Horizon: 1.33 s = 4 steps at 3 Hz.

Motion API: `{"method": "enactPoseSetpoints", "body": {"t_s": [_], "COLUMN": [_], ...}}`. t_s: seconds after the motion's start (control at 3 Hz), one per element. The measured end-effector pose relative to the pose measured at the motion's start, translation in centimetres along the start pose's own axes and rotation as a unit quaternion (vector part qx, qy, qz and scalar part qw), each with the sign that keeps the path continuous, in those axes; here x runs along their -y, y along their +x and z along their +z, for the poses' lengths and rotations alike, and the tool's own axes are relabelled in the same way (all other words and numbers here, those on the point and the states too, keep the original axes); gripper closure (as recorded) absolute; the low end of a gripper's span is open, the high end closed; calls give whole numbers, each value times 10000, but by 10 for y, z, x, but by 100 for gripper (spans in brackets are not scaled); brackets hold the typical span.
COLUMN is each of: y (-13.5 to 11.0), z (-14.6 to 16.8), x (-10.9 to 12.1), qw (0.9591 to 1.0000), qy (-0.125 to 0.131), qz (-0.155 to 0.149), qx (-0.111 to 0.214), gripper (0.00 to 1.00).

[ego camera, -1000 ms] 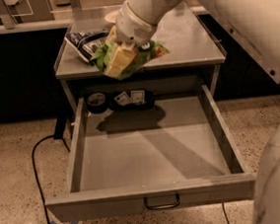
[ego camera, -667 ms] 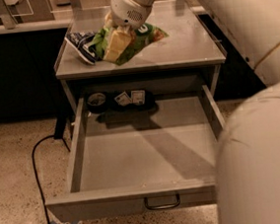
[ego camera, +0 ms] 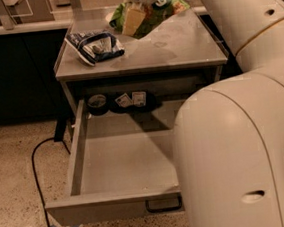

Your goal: Pick green rice chip bag from top drawer and place on counter

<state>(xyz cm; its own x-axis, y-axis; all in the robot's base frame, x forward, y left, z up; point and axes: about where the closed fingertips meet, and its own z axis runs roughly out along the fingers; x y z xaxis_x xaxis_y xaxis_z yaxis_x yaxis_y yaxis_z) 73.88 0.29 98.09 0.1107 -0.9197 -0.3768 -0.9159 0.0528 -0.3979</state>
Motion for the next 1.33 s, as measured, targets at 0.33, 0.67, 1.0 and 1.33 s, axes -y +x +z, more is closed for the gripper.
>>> {"method": "enactPoseSetpoints", "body": {"t_s": [0.33, 0.67, 1.0, 1.33], "y": [-1, 11, 26, 48], "z": [0, 14, 40, 66], "x": [0, 12, 33, 49], "qw": [10000, 9992, 9947, 9922], "qy": [-5, 122, 250, 317], "qz": [-3, 257, 518, 653], "qx": [8, 274, 857, 1015], "gripper": [100, 100, 100, 100]}}
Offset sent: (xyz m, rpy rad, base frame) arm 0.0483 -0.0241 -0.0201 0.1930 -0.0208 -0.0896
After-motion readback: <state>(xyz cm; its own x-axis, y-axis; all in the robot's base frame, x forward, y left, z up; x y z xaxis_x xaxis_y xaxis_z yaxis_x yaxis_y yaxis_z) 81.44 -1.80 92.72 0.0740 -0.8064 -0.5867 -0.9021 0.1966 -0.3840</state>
